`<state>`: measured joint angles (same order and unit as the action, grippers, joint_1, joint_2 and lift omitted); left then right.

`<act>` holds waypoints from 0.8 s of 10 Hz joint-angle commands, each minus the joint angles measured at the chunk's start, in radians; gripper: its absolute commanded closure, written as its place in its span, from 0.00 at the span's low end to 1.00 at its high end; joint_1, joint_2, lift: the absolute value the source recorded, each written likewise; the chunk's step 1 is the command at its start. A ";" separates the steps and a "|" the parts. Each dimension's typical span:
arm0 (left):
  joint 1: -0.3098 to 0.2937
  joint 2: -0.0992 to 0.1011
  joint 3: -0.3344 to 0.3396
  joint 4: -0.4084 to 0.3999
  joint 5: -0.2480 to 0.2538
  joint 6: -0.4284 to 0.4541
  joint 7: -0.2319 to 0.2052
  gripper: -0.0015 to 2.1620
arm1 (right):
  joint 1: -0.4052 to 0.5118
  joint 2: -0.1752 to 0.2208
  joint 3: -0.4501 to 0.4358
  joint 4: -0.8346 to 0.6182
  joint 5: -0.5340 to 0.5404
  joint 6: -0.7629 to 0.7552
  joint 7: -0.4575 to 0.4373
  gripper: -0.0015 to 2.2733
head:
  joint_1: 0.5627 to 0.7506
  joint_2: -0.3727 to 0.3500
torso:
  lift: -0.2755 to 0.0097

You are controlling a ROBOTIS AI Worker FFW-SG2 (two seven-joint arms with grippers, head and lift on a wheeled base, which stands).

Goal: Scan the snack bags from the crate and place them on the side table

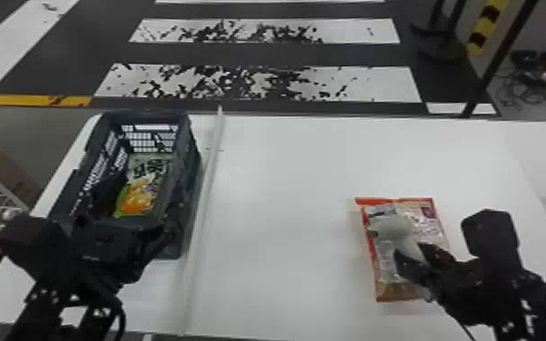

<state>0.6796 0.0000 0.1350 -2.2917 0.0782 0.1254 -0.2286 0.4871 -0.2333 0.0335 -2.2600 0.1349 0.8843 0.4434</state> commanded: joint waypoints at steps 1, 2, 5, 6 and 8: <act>0.001 -0.003 0.000 0.000 0.000 0.000 0.000 0.03 | 0.008 0.002 -0.030 -0.029 -0.009 -0.004 -0.006 0.93 | 0.70 0.60 | 0.64; 0.005 -0.003 0.000 -0.002 0.003 -0.003 0.000 0.03 | 0.007 0.005 -0.076 -0.032 -0.031 -0.008 -0.009 0.93 | 0.70 0.59 | 0.64; 0.006 -0.003 -0.002 -0.002 0.011 -0.013 0.000 0.03 | -0.019 0.017 -0.241 0.053 -0.118 -0.087 -0.034 0.93 | 0.70 0.48 | 0.64; 0.006 -0.003 -0.002 -0.003 0.012 -0.013 0.000 0.03 | -0.032 0.017 -0.284 0.100 -0.135 -0.127 -0.038 0.93 | 0.70 0.43 | 0.64; 0.011 -0.003 -0.002 -0.006 0.014 -0.016 0.000 0.03 | -0.076 0.015 -0.337 0.201 -0.147 -0.176 -0.038 0.93 | 0.70 0.34 | 0.64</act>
<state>0.6893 0.0000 0.1335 -2.2968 0.0919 0.1105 -0.2286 0.4255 -0.2166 -0.2890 -2.0900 -0.0090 0.7195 0.4040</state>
